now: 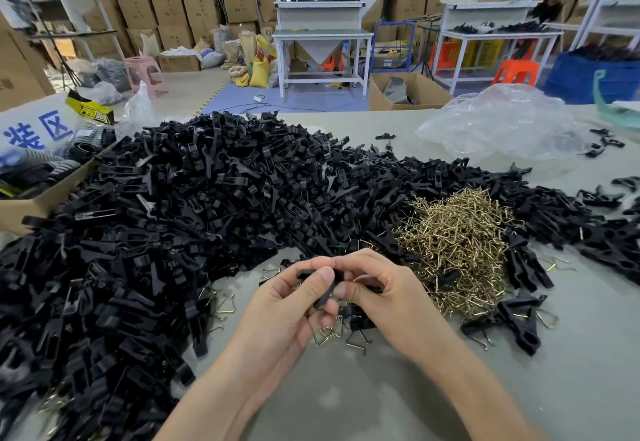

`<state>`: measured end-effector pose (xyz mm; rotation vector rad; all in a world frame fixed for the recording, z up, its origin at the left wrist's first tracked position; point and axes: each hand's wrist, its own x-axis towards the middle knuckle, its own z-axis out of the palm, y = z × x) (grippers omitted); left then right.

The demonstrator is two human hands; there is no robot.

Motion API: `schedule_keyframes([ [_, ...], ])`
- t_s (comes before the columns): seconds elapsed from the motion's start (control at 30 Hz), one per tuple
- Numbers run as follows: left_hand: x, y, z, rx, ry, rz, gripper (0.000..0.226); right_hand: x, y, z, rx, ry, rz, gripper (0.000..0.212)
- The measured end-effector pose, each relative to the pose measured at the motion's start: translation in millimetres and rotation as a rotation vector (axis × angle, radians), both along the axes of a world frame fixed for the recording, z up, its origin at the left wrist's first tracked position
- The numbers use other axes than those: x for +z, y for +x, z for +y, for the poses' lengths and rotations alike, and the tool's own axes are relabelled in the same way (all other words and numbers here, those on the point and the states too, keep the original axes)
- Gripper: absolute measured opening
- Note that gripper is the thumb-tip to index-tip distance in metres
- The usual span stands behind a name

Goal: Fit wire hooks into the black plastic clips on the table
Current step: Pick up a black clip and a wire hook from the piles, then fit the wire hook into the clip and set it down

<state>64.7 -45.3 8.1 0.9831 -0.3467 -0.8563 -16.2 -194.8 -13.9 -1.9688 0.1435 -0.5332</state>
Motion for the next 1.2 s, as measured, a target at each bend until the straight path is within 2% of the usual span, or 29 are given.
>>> schedule_keyframes([
  [0.23, 1, -2, 4, 0.008, 0.04, -0.04, 0.015, -4, -4, 2, 0.009, 0.015, -0.028, 0.035],
  [0.4, 3, -27, -6, 0.116, 0.154, -0.37, 0.016, 2, -22, 1, -0.062, 0.034, -0.034, 0.034],
  [0.53, 7, -66, -44, 0.116, 0.187, -0.627, 0.014, 9, -65, -16, -0.196, -0.062, -0.086, 0.032],
  [0.63, 17, -99, -80, -0.009, 0.124, -0.636, 0.023, 20, -113, -40, -0.346, -0.077, -0.138, 0.024],
  [0.7, 26, -121, -108, -0.075, 0.141, -0.683, 0.03, 31, -145, -64, -0.52, -0.05, -0.172, 0.019],
  [0.77, 36, -142, -134, -0.092, 0.138, -0.712, 0.027, 42, -170, -100, -0.752, 0.064, -0.228, 0.039],
  [0.8, 40, -151, -144, -0.107, 0.116, -0.706, 0.023, 49, -180, -121, -0.84, 0.147, -0.217, 0.06],
  [0.87, 46, -165, -157, -0.133, 0.094, -0.711, 0.017, 60, -198, -158, -0.915, 0.251, -0.045, 0.099],
  [0.9, 46, -168, -158, -0.131, 0.103, -0.739, 0.017, 61, -207, -170, -0.936, 0.268, 0.078, 0.108],
  [0.93, 45, -168, -157, -0.118, 0.114, -0.783, 0.019, 60, -214, -176, -0.956, 0.266, 0.186, 0.108],
  [1.0, 40, -162, -147, -0.066, 0.165, -0.936, 0.022, 51, -221, -171, -0.953, 0.192, 0.282, 0.092],
  [1.1, 25, -138, -122, 0.014, 0.254, -1.112, 0.022, 32, -210, -141, -0.909, 0.048, 0.219, 0.062],
  [1.2, 5, -102, -85, 0.158, 0.399, -1.219, 0.009, 25, -177, -97, -0.792, -0.067, 0.114, 0.049],
])
